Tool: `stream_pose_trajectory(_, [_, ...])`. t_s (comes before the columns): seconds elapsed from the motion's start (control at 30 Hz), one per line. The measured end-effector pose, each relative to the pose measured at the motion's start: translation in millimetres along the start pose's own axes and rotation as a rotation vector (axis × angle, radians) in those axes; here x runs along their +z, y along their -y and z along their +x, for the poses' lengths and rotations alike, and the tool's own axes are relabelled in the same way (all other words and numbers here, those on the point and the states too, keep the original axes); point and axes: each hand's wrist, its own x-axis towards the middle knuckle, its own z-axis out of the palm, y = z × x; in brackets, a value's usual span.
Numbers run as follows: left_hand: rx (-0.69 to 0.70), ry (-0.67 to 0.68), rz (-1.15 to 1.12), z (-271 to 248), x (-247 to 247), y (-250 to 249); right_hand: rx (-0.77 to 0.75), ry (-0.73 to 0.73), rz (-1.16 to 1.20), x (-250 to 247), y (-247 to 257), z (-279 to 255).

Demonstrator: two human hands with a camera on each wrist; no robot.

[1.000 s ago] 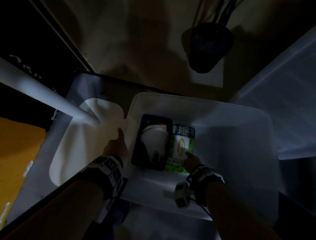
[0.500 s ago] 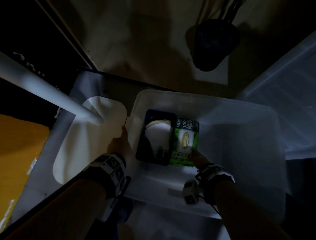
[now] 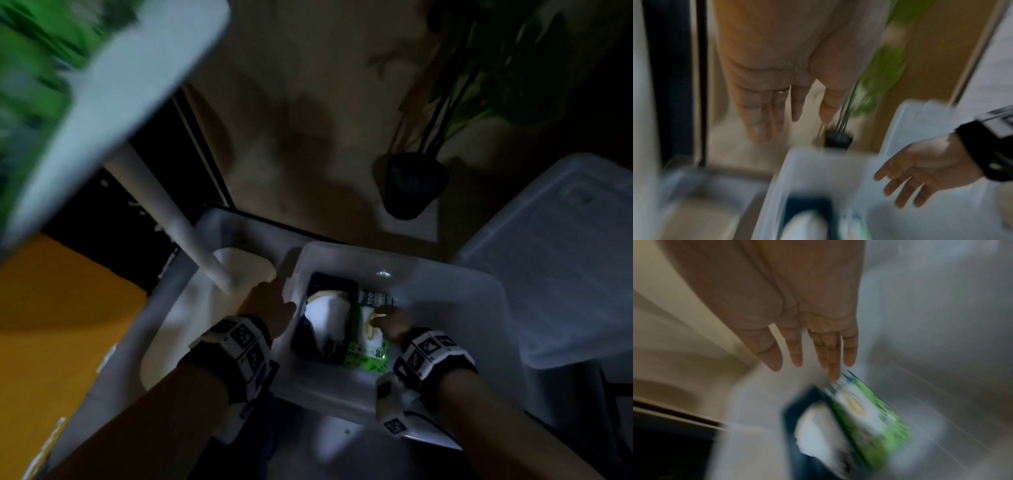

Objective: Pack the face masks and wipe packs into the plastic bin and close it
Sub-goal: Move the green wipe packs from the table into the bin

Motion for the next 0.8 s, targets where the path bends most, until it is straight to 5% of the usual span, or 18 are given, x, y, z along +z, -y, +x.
stream_pose_trajectory(0.23, [0.331, -0.401, -0.217, -115, -84, -29, -0.271, -0.118, 0.348, -36, 107, -126])
stream_pose_trajectory(0.43, [0.472, -0.684, -0.271, -209, -139, -23, -0.655, -0.084, 0.414, -26, 192, -228])
stream_pose_trajectory(0.63, [0.367, -0.950, -0.305, -259, -195, 35, -0.862, -0.003, 0.422, 17, 246, -296])
stream_pose_trajectory(0.8, [0.052, -0.882, -0.281, -256, -198, 86, -0.745, 0.096, 0.351, 64, 280, -311])
